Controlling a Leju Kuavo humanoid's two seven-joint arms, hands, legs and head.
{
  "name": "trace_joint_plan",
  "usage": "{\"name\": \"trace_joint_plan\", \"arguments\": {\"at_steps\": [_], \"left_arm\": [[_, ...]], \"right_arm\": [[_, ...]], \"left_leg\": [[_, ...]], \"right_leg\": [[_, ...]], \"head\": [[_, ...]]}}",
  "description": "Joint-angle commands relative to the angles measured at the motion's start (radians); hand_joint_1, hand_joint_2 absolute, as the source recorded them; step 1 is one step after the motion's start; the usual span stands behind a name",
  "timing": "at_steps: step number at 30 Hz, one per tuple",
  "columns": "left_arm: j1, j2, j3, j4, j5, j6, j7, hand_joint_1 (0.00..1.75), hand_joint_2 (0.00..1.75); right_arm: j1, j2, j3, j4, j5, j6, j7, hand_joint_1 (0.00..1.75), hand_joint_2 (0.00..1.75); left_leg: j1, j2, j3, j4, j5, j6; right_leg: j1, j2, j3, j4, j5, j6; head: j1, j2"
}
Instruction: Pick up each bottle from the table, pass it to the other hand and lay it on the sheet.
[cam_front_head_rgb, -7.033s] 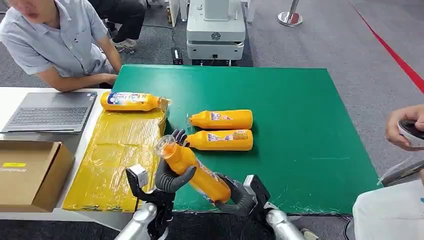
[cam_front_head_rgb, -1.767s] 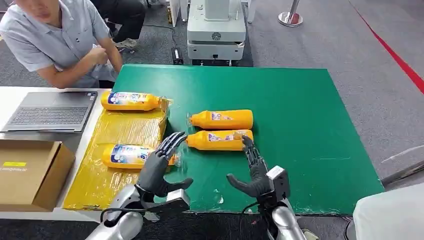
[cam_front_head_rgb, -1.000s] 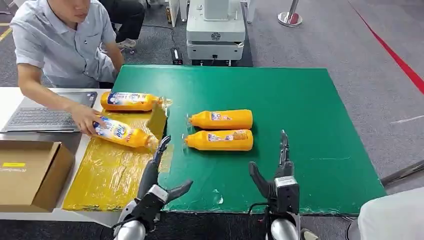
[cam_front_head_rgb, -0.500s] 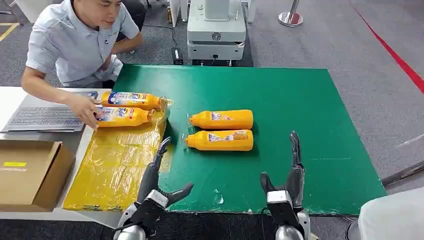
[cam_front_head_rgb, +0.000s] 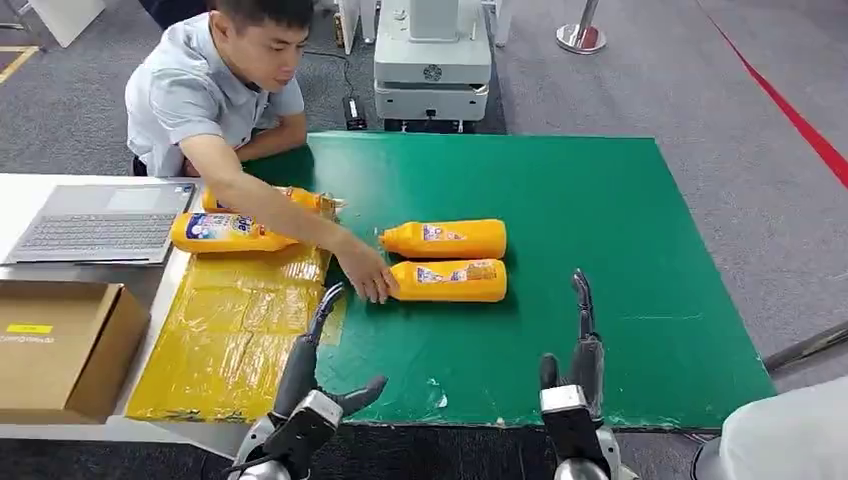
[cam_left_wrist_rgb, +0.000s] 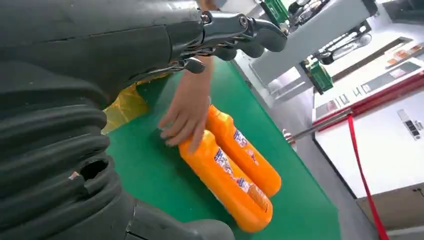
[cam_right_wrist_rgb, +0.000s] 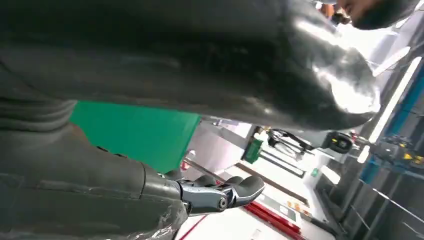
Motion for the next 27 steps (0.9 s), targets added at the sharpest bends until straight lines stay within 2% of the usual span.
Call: {"name": "trace_joint_plan", "arguments": {"at_steps": [1,2,4,7,11,15,19,20,24,27], "left_arm": [[0.061,-0.012,0.017,-0.103,0.028,0.023,-0.006,0.00,1.75],[0.066,-0.011,0.016,-0.106,0.027,0.026,-0.005,0.00,0.00],[0.087,-0.028,0.022,-0.112,0.034,0.058,-0.006,0.00,0.00],[0.087,-0.033,0.014,-0.106,0.043,0.087,-0.009,0.00,0.00],[0.081,-0.033,0.010,-0.101,0.048,0.098,-0.013,0.00,0.00],[0.076,-0.035,0.019,-0.106,0.101,0.104,-0.034,0.00,0.00],[0.077,-0.048,0.031,-0.098,0.136,0.116,-0.029,0.00,0.00],[0.072,-0.050,0.027,-0.084,0.130,0.130,-0.037,0.00,1.75],[0.061,-0.043,-0.002,-0.043,0.170,0.129,-0.100,0.00,1.75],[0.061,-0.040,-0.008,-0.034,0.173,0.124,-0.097,0.00,1.75]], "right_arm": [[0.101,0.009,-0.066,-0.168,-0.100,0.057,-0.011,0.00,0.00],[0.108,0.007,-0.070,-0.175,-0.102,0.061,-0.013,0.00,0.00],[0.143,0.036,-0.110,-0.207,-0.231,0.124,-0.010,0.00,0.00],[0.167,0.077,-0.156,-0.223,-0.273,0.133,-0.015,0.00,0.00],[0.161,0.087,-0.164,-0.210,-0.294,0.151,-0.009,0.00,0.00],[0.151,0.099,-0.172,-0.190,-0.305,0.161,-0.008,0.00,0.00],[0.155,0.102,-0.176,-0.192,-0.320,0.170,-0.003,0.00,0.00],[0.156,0.100,-0.174,-0.191,-0.317,0.171,-0.004,0.00,0.00],[0.143,0.086,-0.161,-0.167,-0.309,0.181,-0.012,0.00,0.00],[0.140,0.082,-0.157,-0.163,-0.276,0.160,-0.024,0.00,0.00]], "left_leg": [[0.000,0.000,0.000,0.000,0.000,0.000],[0.000,0.000,0.000,0.000,0.000,0.000],[0.000,0.000,0.000,0.000,0.000,0.000],[0.000,0.000,0.000,0.000,0.000,0.000],[0.000,0.000,0.000,0.000,0.000,0.000],[0.000,0.000,0.000,0.000,0.000,0.000],[0.000,0.000,0.000,0.000,0.000,0.000],[0.000,0.000,0.000,0.000,0.000,0.000],[0.000,0.000,0.000,0.000,0.000,0.000],[0.000,0.000,0.000,0.000,0.000,0.000]], "right_leg": [[0.000,0.000,0.000,0.000,0.000,0.000],[0.000,0.000,0.000,0.000,0.000,0.000],[0.000,0.000,0.000,0.000,0.000,0.000],[0.000,0.000,0.000,0.000,0.000,0.000],[0.000,0.000,0.000,0.000,0.000,0.000],[0.000,0.000,0.000,0.000,0.000,0.000],[0.000,0.000,0.000,0.000,0.000,0.000],[0.000,0.000,0.000,0.000,0.000,0.000],[0.000,0.000,0.000,0.000,0.000,0.000],[0.000,0.000,0.000,0.000,0.000,0.000]], "head": [[0.000,0.000],[-0.001,0.000],[0.000,0.000],[0.001,0.000],[-0.002,0.000],[0.002,0.000],[-0.003,0.000],[-0.001,0.000],[0.000,0.000],[-0.002,0.000]]}}
